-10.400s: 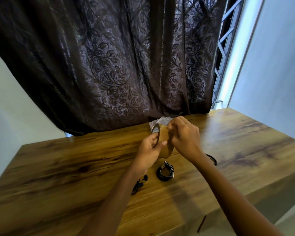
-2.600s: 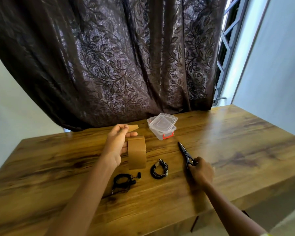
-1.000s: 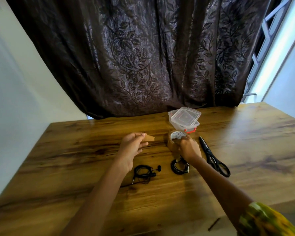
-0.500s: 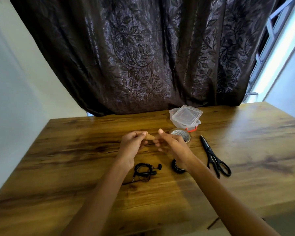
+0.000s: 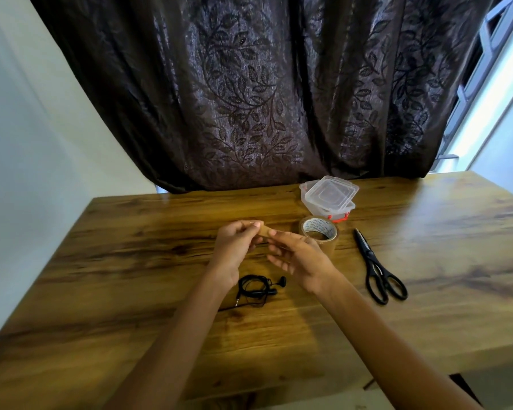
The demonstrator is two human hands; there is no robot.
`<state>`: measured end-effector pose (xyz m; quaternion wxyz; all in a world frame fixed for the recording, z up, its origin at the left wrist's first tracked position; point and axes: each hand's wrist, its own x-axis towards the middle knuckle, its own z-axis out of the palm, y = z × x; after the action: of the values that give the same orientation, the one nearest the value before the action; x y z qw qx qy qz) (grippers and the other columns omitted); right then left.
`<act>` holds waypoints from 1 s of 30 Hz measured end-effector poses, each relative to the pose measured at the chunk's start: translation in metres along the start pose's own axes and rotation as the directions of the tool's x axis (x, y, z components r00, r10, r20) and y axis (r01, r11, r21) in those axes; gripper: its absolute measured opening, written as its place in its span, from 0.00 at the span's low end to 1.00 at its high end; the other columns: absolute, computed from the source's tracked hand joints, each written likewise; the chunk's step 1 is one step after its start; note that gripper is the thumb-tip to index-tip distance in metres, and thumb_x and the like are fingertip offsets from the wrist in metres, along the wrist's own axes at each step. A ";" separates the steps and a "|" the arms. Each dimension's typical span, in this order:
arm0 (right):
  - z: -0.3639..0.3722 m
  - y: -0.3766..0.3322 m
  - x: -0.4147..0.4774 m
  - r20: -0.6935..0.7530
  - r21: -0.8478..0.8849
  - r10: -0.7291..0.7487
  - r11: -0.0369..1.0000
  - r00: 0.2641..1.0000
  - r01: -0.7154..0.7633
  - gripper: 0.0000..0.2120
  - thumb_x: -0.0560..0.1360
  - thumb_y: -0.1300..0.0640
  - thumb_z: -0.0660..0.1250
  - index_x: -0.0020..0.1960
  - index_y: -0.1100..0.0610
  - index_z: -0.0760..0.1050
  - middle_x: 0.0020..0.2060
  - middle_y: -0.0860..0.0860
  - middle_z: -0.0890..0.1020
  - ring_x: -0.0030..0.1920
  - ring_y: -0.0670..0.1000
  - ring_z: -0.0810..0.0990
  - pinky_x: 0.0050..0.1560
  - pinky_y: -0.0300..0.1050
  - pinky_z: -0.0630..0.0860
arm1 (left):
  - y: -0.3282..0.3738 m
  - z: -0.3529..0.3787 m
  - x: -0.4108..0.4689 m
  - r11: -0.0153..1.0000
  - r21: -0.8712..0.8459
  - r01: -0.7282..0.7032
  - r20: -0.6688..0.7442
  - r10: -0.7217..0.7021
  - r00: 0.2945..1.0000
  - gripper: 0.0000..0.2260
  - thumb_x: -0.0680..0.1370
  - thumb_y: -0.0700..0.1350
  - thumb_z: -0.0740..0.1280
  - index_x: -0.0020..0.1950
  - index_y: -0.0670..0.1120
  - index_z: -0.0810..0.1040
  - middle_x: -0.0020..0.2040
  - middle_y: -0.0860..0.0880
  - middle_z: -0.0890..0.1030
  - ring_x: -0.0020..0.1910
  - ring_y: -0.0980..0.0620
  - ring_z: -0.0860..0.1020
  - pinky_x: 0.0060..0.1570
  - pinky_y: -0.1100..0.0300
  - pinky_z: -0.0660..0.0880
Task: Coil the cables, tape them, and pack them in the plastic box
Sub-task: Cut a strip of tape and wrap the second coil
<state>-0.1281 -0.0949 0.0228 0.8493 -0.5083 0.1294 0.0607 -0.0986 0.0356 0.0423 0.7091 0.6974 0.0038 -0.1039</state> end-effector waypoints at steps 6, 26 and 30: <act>-0.005 0.000 0.002 -0.086 0.039 0.041 0.999 0.995 -0.038 0.01 0.71 0.63 0.69 0.41 0.59 0.77 0.34 0.51 0.81 0.36 0.46 0.78 0.39 0.41 0.79 | -0.004 -0.013 0.003 0.992 0.052 0.116 0.134 -0.122 0.983 0.05 0.73 0.44 0.69 0.49 0.49 0.81 0.48 0.50 0.83 0.50 0.51 0.79 0.54 0.55 0.73; -0.028 0.058 -0.001 -0.339 -0.030 0.101 0.993 0.935 -0.118 0.05 0.77 0.59 0.63 0.45 0.59 0.76 0.33 0.52 0.79 0.33 0.48 0.76 0.35 0.42 0.73 | -0.108 -0.016 0.030 0.709 0.704 0.034 -0.053 0.005 0.999 0.08 0.72 0.47 0.72 0.40 0.50 0.73 0.47 0.49 0.78 0.41 0.52 0.77 0.37 0.59 0.73; -0.026 0.063 -0.003 -0.336 -0.064 0.091 0.991 0.937 -0.119 0.06 0.77 0.59 0.63 0.44 0.59 0.76 0.33 0.52 0.79 0.34 0.48 0.76 0.36 0.41 0.73 | -0.114 -0.016 0.033 0.678 0.735 -0.003 -0.058 0.067 0.996 0.08 0.73 0.47 0.70 0.37 0.52 0.72 0.41 0.53 0.77 0.34 0.56 0.75 0.31 0.62 0.71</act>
<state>-0.1496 -0.0882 -0.0414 0.7889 -0.5385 0.2950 0.0245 -0.0815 0.0461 -0.0758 0.3710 0.9267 -0.0233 -0.0550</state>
